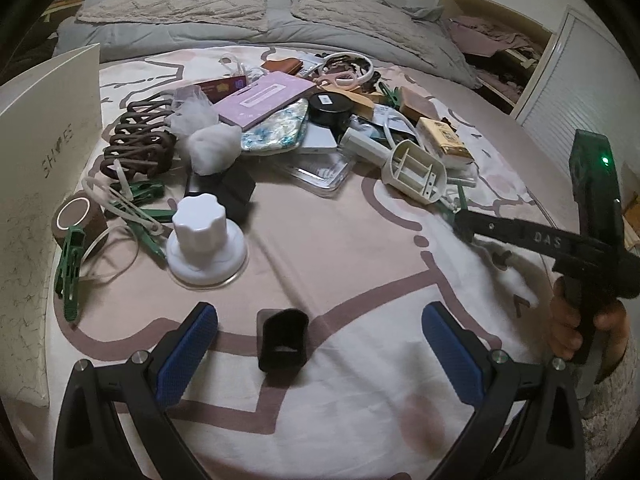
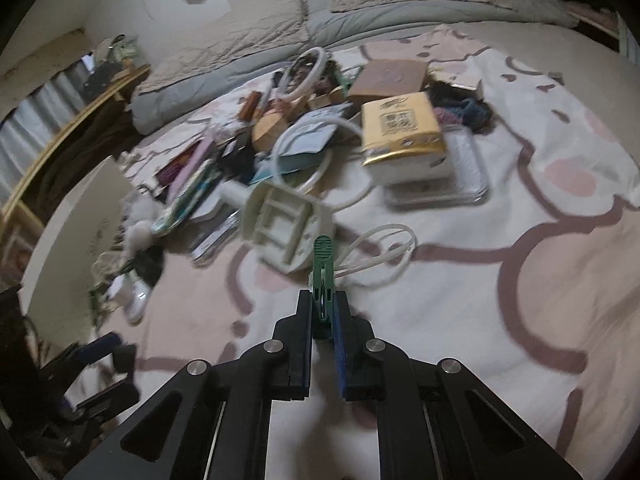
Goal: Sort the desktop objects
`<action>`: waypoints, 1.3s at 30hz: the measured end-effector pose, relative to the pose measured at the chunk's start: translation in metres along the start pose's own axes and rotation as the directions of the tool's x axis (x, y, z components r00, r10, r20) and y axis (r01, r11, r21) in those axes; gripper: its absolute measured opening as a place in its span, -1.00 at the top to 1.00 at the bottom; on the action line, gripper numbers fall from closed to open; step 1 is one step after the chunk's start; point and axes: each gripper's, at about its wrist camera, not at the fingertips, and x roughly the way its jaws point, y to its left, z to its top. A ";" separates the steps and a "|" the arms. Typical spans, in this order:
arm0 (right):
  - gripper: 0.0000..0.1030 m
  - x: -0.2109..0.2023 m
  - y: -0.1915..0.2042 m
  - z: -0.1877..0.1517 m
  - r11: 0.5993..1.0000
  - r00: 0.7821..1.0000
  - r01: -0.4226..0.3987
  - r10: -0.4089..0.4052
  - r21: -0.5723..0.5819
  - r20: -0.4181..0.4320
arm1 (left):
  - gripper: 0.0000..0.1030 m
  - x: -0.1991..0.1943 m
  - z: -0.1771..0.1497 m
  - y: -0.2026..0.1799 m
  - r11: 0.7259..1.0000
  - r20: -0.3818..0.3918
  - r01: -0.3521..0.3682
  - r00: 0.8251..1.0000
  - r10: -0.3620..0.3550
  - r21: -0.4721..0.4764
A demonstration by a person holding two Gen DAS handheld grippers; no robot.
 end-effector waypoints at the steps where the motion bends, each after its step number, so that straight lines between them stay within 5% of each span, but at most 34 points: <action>1: 0.80 -0.002 0.003 -0.003 1.000 1.000 -0.007 0.007 -0.011 -0.002 | -0.99 0.000 0.000 -0.001 1.000 0.000 0.001 1.000 -0.001 0.005; 9: 0.80 -0.020 0.015 -0.024 0.996 0.998 -0.053 0.052 -0.073 -0.018 | -0.99 -0.001 -0.001 -0.008 0.998 -0.004 0.055 0.998 -0.055 0.024; 17: 0.80 -0.029 0.021 -0.035 0.977 0.993 0.111 -0.114 -0.182 -0.008 | -0.99 -0.008 -0.002 -0.021 0.992 0.016 0.105 0.994 -0.106 0.066; 32: 0.73 -0.028 0.021 -0.037 0.987 0.997 0.034 -0.045 -0.158 -0.064 | -1.00 -0.026 -0.001 -0.032 0.978 0.063 0.178 0.981 -0.185 0.109; 34: 0.57 -0.028 0.021 -0.037 0.988 0.997 0.024 -0.036 -0.152 -0.073 | -1.00 -0.028 -0.001 -0.030 0.980 0.070 0.171 0.981 -0.179 0.103; 36: -0.22 -0.031 0.021 -0.036 0.989 0.997 0.019 -0.030 -0.149 -0.073 | -1.00 -0.028 0.000 -0.027 0.983 0.077 0.157 0.983 -0.164 0.093; 39: -0.44 -0.042 0.027 -0.036 0.982 0.997 0.061 -0.068 -0.179 -0.033 | -1.00 -0.027 0.002 -0.020 0.990 0.080 0.131 0.988 -0.135 0.060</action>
